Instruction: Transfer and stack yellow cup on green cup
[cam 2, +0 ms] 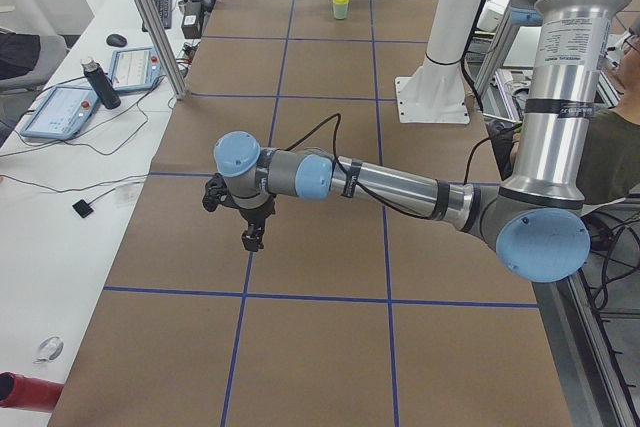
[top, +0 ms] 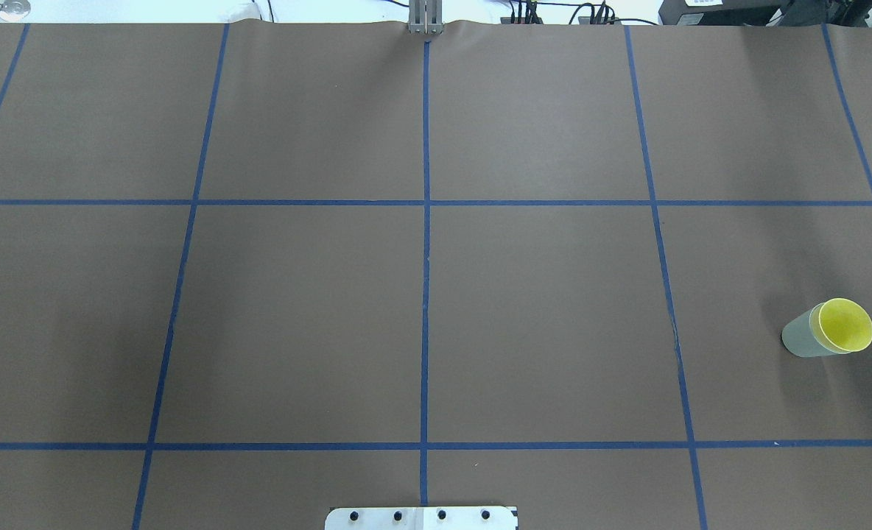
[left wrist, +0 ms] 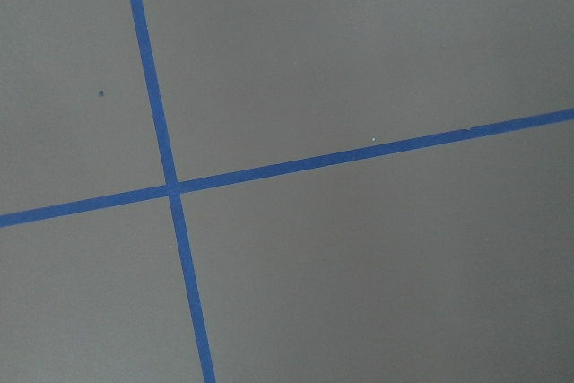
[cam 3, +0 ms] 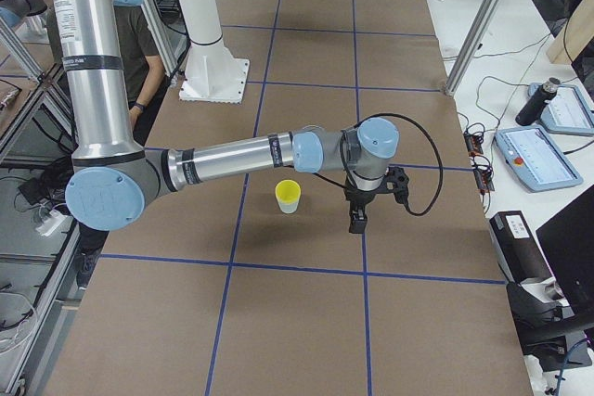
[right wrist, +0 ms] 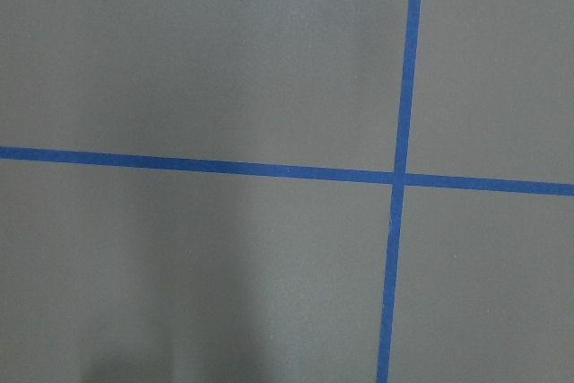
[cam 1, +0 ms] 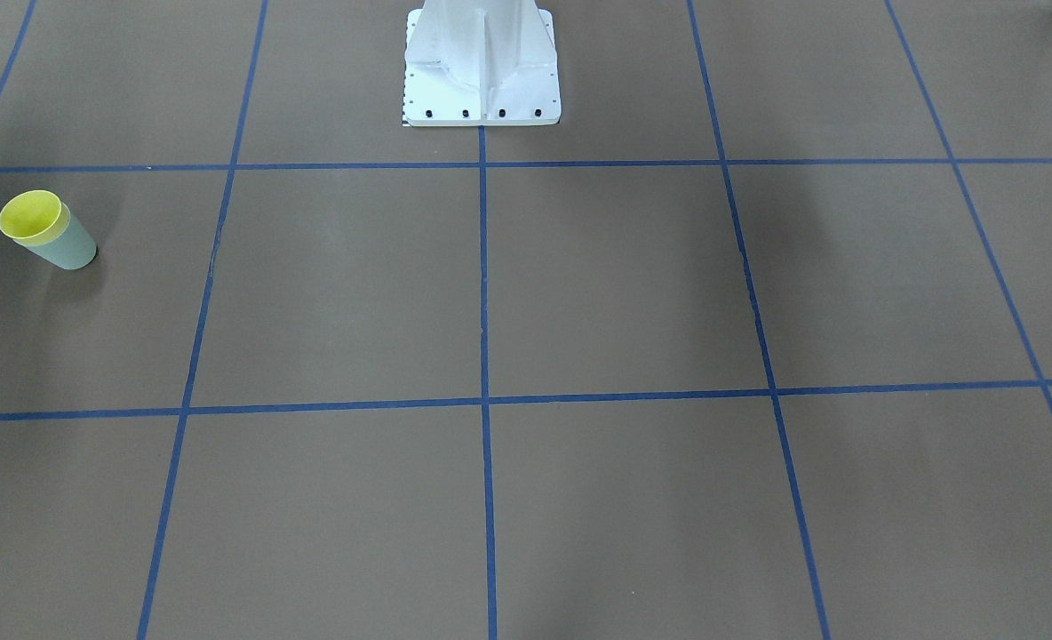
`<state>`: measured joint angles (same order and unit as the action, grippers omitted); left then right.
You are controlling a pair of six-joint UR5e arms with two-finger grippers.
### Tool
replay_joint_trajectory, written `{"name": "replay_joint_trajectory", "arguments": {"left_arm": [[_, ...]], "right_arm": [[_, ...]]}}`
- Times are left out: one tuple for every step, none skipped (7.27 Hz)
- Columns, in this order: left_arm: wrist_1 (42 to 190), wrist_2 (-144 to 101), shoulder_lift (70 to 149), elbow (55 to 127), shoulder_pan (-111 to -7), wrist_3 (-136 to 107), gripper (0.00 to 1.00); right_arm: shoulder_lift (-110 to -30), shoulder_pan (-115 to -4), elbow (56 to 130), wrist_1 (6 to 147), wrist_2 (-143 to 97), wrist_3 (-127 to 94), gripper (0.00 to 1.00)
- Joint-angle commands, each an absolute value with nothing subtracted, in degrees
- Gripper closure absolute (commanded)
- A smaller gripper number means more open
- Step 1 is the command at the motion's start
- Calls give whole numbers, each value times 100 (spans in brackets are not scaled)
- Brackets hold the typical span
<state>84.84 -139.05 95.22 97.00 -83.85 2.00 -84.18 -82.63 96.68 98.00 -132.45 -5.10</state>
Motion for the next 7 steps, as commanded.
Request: {"name": "replay_joint_trajectory", "arguments": {"left_arm": [[8490,-13904,9510,9703,-8385,220,0],[8490,-13904,9510,9703,-8385,220,0],[8490,-13904,9510,9703,-8385,220,0],[8508,-13904,9510,9703,-8385,228,0],[8569,-13904,9484,9703,-8385,211,0],[8569,-13904,9483,9703,-8385,202,0],[8569,-13896,9483,9694,-8385,202,0]], "right_arm": [[-8420,-8262,9668,9800,-13245,-510,0],[-8420,-8262,9668,9800,-13245,-510,0],[-8420,-8262,9668,9800,-13245,-510,0],[-8420,-8262,9659,9800,-13245,-510,0],[-8420,-8262,9668,9800,-13245,-510,0],[-8420,-8262,9668,9800,-13245,-510,0],[-8420,-8262,9668,9800,-13245,-510,0]]}}
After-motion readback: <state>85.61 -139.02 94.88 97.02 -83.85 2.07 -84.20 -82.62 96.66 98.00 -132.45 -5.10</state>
